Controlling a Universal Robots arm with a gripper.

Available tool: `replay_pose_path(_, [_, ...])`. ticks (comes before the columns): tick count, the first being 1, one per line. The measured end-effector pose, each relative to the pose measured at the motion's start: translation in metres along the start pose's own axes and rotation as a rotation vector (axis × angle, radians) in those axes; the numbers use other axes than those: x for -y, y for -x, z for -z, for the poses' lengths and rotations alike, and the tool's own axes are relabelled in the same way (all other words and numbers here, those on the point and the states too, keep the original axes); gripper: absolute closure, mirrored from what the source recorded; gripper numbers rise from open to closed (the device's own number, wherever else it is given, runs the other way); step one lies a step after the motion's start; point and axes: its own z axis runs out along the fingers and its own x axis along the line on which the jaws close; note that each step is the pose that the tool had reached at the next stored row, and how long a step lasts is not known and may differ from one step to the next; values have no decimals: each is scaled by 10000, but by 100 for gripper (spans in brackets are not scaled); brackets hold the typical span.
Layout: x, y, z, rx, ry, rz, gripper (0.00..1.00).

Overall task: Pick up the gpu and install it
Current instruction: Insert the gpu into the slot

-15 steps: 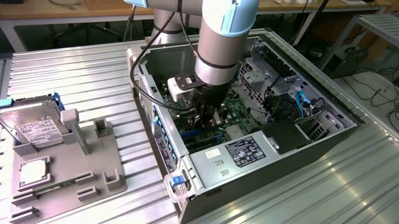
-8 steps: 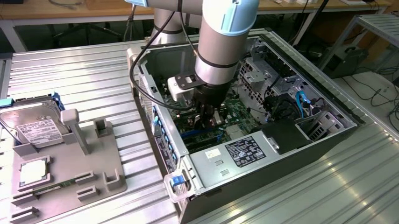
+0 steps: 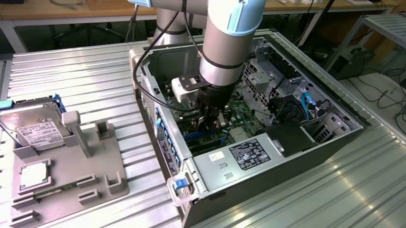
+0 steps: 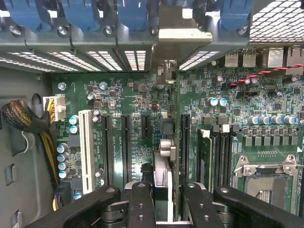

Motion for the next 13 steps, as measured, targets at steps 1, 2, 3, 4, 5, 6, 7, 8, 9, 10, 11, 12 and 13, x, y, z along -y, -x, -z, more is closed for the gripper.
replay_pose_path(1, [0,0,0,0,1,0,72])
replay_pose_path(2, [0,0,0,0,1,0,72])
replay_pose_path(3, [2,0,0,0,0,0,72])
replay_pose_path(4, [2,0,0,1,1,0,72])
replay_pose_path(5, [3,0,0,0,1,0,72])
replay_pose_path(6, [-1,0,0,0,1,0,72])
replay_pose_path(7, [-4,1,0,1,1,1,72])
replay_pose_path(8, [-8,1,0,3,0,1,72])
replay_pose_path(9, [-9,0,-1,3,0,1,72])
replay_pose_path(10, [-10,0,-3,3,0,2,72])
replay_pose_path(11, [-11,0,-11,5,0,1,72])
replay_pose_path(12, [-11,0,-15,5,1,0,72])
replay_pose_path(13, [-11,-1,-21,7,1,0,72])
